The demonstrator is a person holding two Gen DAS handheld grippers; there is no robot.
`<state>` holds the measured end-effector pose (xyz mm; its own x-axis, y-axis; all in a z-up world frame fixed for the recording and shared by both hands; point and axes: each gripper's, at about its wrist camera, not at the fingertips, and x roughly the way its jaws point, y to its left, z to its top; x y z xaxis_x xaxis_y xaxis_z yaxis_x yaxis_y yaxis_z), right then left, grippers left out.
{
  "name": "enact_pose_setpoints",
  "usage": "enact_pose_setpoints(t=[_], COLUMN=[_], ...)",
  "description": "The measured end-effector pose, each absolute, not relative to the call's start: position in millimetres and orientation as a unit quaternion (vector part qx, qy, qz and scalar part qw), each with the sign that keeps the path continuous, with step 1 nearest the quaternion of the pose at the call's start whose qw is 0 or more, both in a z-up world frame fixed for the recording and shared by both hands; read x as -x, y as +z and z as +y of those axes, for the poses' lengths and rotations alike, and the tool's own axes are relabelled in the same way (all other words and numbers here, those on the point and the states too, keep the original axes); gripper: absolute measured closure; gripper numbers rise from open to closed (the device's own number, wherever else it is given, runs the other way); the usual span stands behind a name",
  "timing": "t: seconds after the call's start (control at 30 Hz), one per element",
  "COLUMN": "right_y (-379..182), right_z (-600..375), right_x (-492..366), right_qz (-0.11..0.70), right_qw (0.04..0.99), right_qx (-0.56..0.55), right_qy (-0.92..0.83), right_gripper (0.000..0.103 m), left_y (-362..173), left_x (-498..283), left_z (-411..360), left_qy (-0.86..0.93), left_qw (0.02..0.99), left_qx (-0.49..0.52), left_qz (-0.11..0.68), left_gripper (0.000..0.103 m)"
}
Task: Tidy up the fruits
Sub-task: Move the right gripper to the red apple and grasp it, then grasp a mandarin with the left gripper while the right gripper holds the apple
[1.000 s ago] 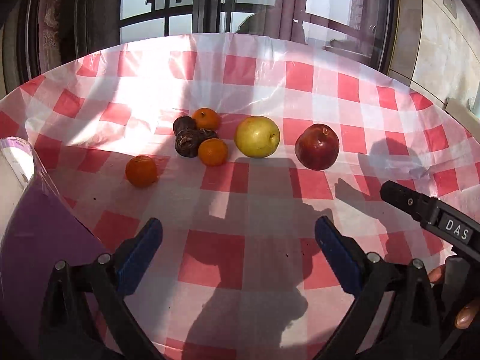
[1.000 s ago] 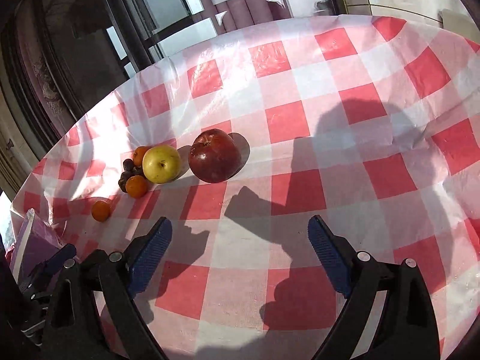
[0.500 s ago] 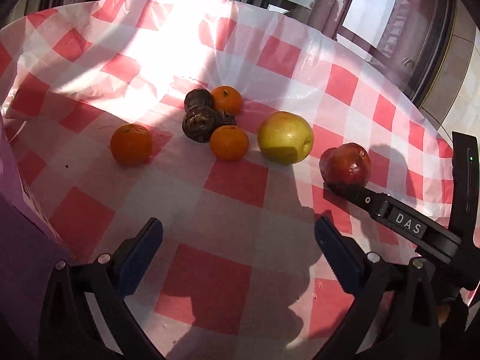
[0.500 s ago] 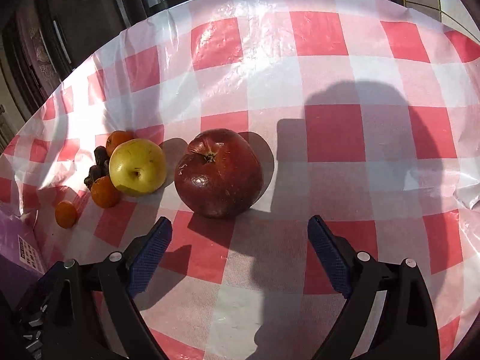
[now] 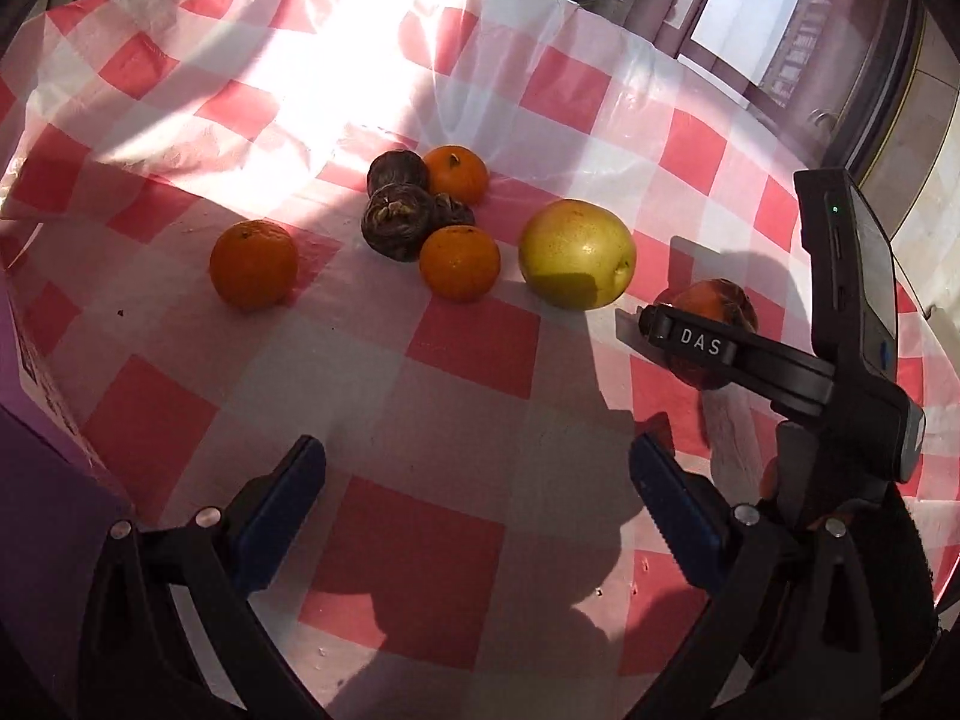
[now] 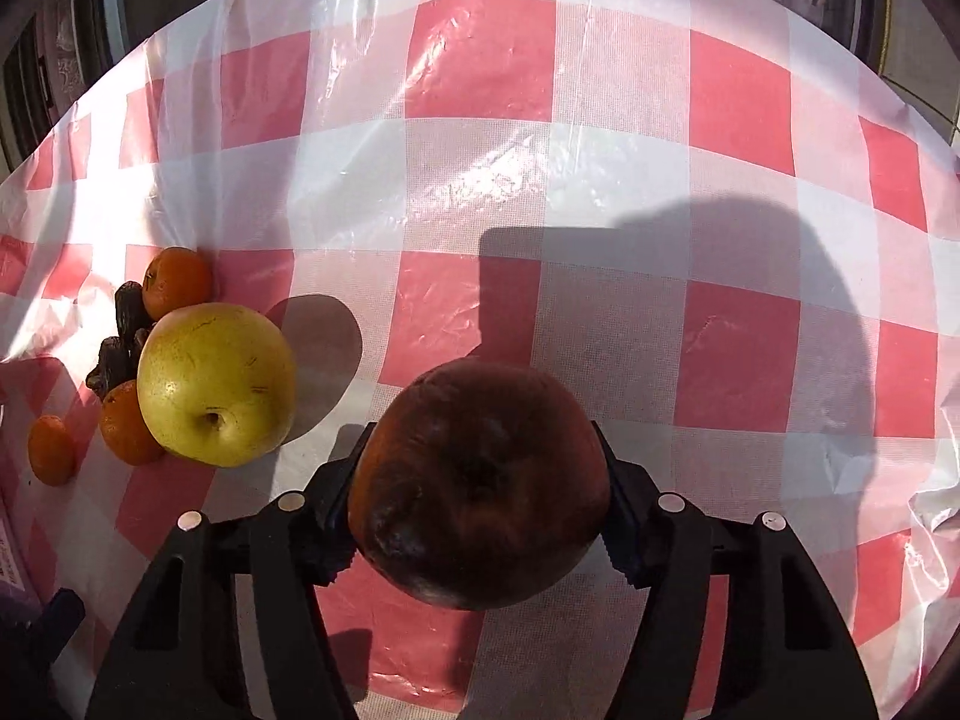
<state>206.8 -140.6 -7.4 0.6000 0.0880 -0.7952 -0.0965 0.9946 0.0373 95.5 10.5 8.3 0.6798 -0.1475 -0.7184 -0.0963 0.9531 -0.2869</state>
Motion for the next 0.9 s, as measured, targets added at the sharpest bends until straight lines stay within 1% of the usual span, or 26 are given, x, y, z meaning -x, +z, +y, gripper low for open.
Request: enact_pose_setpoints(t=[0.13, 0.2, 0.27, 0.33, 0.37, 0.43, 0.5, 0.53, 0.6, 0.77, 0.9], right_y=[-7.6, -8.8, -8.9, -8.1, -5.2, -6.3, -8.0, -6.5, -3.2, -3.7, -3.4], right_z=[-165.6, -177.8, -187.0, -194.5, -196.2, -197.8, -202.7, -206.4, -206.3, -203.0, -204.1], right_x=[-176.7, -160.6, -147.5, -138.6, -140.9, -148.2, -152.0, -153.8, -153.8, -156.2, -154.6], right_qz=[0.437, 0.432, 0.420, 0.401, 0.392, 0.396, 0.399, 0.398, 0.396, 0.397, 0.396], right_qw=[0.895, 0.894, 0.896, 0.901, 0.903, 0.899, 0.895, 0.894, 0.894, 0.893, 0.893], right_qx=[-0.073, -0.107, -0.130, -0.150, -0.158, -0.175, -0.190, -0.195, -0.197, -0.197, -0.197], right_qy=[0.057, 0.059, 0.064, 0.070, 0.072, 0.069, 0.062, 0.063, 0.069, 0.075, 0.080], right_gripper=[0.041, 0.040, 0.040, 0.040, 0.040, 0.040, 0.040, 0.040, 0.040, 0.040, 0.040], left_y=[8.4, 13.1, 20.6, 24.6, 25.5, 24.9, 22.9, 21.4, 18.6, 14.3, 12.7], left_x=[-99.6, -101.7, -110.3, -129.6, -140.6, -157.5, -163.6, -162.9, -159.5, -155.9, -152.6], left_z=[10.6, 13.3, 9.0, -0.9, -3.0, 5.6, 20.9, 28.7, 39.1, 51.1, 75.4], left_qy=[0.010, 0.059, 0.109, 0.149, 0.156, 0.164, 0.172, 0.178, 0.197, 0.237, 0.237], left_qw=[0.904, 0.911, 0.918, 0.912, 0.907, 0.895, 0.883, 0.879, 0.873, 0.850, 0.837], left_qx=[0.143, 0.135, 0.088, 0.012, -0.007, 0.000, 0.033, 0.051, 0.062, 0.026, 0.028], left_qz=[0.404, 0.386, 0.371, 0.381, 0.391, 0.416, 0.435, 0.440, 0.443, 0.469, 0.492], left_gripper=[0.002, 0.002, 0.002, 0.003, 0.003, 0.006, 0.014, 0.015, 0.015, 0.015, 0.015])
